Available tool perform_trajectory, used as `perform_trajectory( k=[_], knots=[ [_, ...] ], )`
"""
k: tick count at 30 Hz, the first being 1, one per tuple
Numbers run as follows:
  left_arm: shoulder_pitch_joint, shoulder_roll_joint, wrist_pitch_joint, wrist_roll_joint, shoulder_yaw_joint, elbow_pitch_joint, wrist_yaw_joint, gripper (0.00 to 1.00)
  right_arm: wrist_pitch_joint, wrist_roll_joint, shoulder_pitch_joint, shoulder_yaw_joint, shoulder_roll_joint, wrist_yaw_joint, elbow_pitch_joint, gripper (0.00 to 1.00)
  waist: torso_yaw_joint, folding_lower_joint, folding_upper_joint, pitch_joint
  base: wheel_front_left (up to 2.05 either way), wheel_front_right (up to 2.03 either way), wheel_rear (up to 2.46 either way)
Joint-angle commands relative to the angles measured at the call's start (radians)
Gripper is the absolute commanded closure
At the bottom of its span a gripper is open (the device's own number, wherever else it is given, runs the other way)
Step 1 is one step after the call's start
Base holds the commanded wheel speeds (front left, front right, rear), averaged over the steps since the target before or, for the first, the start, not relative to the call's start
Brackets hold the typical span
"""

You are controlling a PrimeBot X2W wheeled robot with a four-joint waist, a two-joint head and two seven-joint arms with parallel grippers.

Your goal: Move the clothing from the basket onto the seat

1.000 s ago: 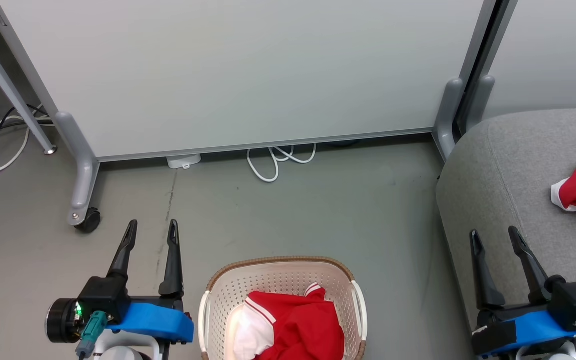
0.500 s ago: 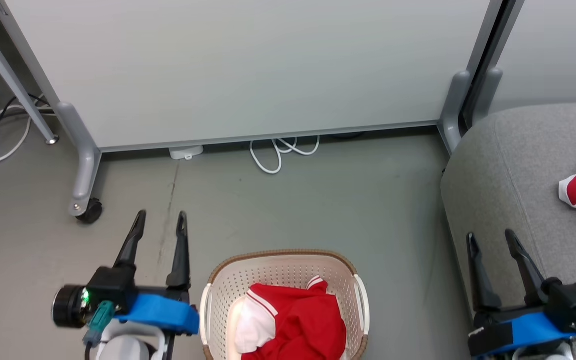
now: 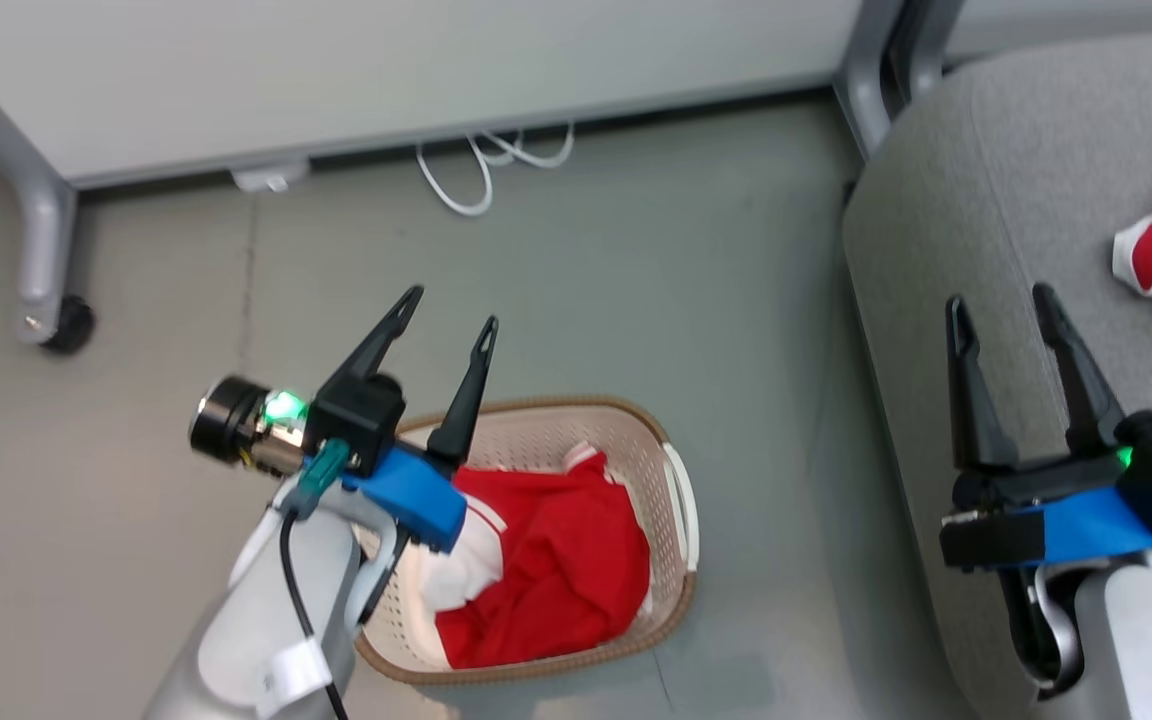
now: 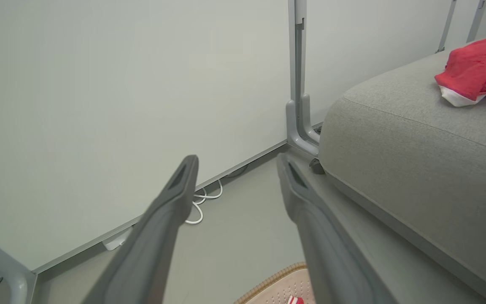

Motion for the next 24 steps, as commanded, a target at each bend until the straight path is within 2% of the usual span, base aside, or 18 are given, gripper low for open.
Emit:
perform_trajectory(
  k=[1, 6, 13, 24],
  knots=[
    [-0.064, 0.022, -0.003, -0.018, -0.045, 0.035, 0.0, 0.0, -0.001, -0.001, -0.036, 0.0, -0.006, 0.0, -0.008, 0.0, -0.057, -0.0001, 0.0, 0.099, 0.0, 0.0, 0.0],
    [-0.2, 0.053, -0.003, -0.061, -0.166, 0.159, -0.001, 0.0, -0.001, -0.005, -0.09, 0.008, 0.0, 0.0, -0.026, 0.0, -0.098, -0.0001, 0.0, 0.196, 0.0, 0.0, 0.0],
    [-0.352, 0.068, -0.001, -0.108, -0.352, 0.354, -0.001, 0.0, -0.001, -0.002, -0.163, 0.022, 0.003, 0.0, -0.043, 0.0, -0.138, -0.0001, 0.0, 0.325, 0.0, 0.0, 0.0],
    [-0.489, 0.072, 0.054, -0.198, -0.625, 0.583, -0.001, 0.0, -0.001, -0.007, -0.248, 0.043, 0.008, 0.0, -0.067, 0.0, -0.174, -0.0001, 0.0, 0.485, 0.0, 0.0, 0.0]
  ],
)
